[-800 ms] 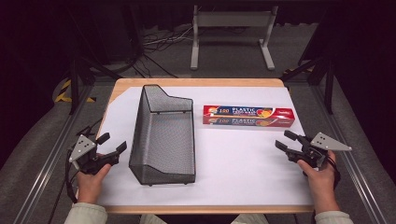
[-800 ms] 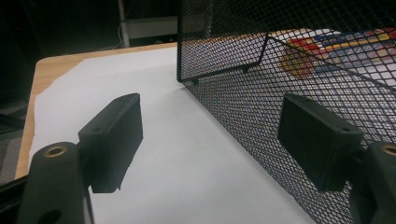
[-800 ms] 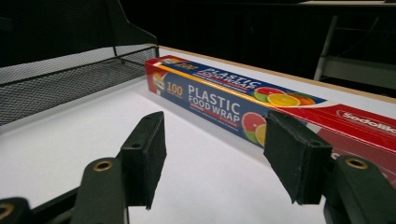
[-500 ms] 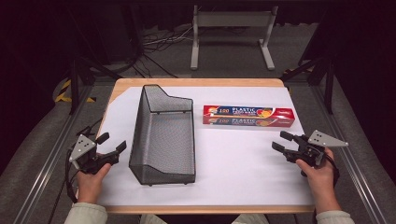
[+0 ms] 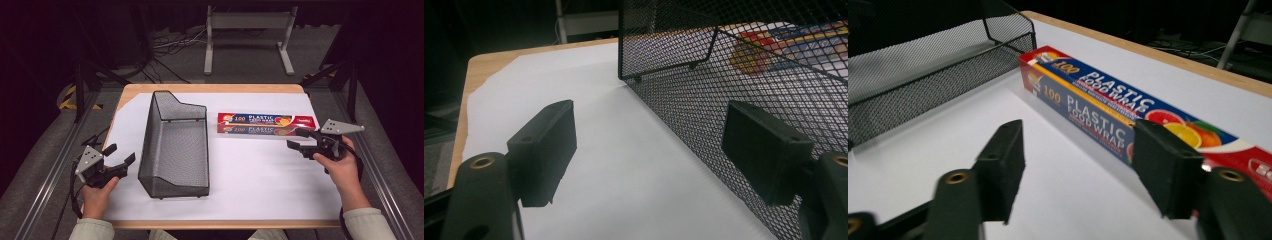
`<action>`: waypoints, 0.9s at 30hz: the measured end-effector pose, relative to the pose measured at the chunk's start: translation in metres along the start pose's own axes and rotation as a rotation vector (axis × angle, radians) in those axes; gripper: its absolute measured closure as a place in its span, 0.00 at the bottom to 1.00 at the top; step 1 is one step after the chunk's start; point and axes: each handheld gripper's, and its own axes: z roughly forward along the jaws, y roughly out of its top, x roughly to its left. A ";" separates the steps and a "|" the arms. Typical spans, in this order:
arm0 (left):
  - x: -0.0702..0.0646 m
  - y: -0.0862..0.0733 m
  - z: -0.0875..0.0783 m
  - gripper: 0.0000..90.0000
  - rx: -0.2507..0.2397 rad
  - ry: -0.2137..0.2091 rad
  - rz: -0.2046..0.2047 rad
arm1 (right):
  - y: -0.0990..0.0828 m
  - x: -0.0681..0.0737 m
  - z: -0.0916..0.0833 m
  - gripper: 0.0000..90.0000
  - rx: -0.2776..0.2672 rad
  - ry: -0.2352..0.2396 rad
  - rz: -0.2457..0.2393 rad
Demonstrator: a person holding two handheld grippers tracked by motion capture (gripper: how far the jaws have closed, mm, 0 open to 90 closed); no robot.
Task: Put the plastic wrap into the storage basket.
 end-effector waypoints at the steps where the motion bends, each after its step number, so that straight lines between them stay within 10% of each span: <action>1: 0.000 0.000 -0.001 0.25 0.000 0.001 0.000 | 0.005 -0.002 0.001 0.50 0.004 0.005 0.008; 6: -0.002 -0.003 -0.005 0.25 0.006 0.008 0.004 | 0.028 -0.013 0.011 0.82 0.080 -0.009 0.025; 12: -0.003 -0.006 -0.012 0.25 0.015 0.029 -0.006 | 0.044 -0.028 0.026 0.94 0.123 -0.059 0.041; 27: -0.008 -0.016 -0.024 0.25 0.050 0.071 -0.017 | 0.069 -0.069 0.065 1.00 0.259 -0.206 0.075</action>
